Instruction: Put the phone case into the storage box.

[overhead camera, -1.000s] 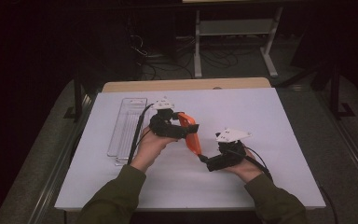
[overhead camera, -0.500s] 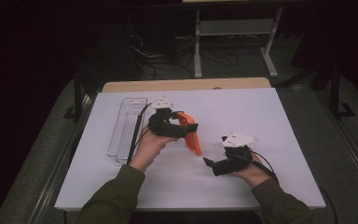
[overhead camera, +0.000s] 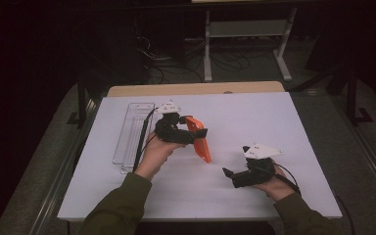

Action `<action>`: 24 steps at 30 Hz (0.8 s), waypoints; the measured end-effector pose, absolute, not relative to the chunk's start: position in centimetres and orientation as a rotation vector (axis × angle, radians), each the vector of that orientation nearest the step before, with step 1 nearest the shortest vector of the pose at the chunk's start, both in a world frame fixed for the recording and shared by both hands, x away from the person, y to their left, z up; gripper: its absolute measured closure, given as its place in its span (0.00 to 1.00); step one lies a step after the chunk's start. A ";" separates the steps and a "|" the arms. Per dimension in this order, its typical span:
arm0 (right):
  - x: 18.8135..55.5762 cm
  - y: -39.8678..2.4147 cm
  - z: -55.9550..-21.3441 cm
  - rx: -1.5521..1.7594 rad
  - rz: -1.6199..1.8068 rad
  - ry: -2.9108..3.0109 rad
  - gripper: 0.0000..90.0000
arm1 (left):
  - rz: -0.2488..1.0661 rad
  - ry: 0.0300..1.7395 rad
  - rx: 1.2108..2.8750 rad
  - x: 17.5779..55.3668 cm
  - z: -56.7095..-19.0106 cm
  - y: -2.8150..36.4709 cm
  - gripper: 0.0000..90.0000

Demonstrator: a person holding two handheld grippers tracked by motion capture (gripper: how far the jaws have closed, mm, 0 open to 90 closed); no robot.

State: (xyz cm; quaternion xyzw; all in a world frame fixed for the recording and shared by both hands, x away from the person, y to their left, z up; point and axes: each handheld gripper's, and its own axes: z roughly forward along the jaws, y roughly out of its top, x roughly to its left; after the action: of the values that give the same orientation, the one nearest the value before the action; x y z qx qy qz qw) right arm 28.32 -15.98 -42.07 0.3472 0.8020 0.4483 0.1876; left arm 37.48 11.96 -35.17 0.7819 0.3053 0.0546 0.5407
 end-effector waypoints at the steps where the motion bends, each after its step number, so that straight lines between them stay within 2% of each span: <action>1: 28.3 -16.1 -42.1 0.976 1.261 2.256 0.00 | 0.136 0.722 1.860 37.5 -35.1 12.0 0.18; 24: 27.3 -18.1 -43.0 1.021 1.206 2.242 0.00 | 0.142 0.725 1.848 37.5 -34.8 12.5 0.18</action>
State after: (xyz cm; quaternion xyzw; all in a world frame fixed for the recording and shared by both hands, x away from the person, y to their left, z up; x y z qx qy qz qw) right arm 27.32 -18.08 -43.03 0.3649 0.8013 0.4308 0.1980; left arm 37.50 12.48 -34.79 0.7788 0.3055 0.0599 0.5446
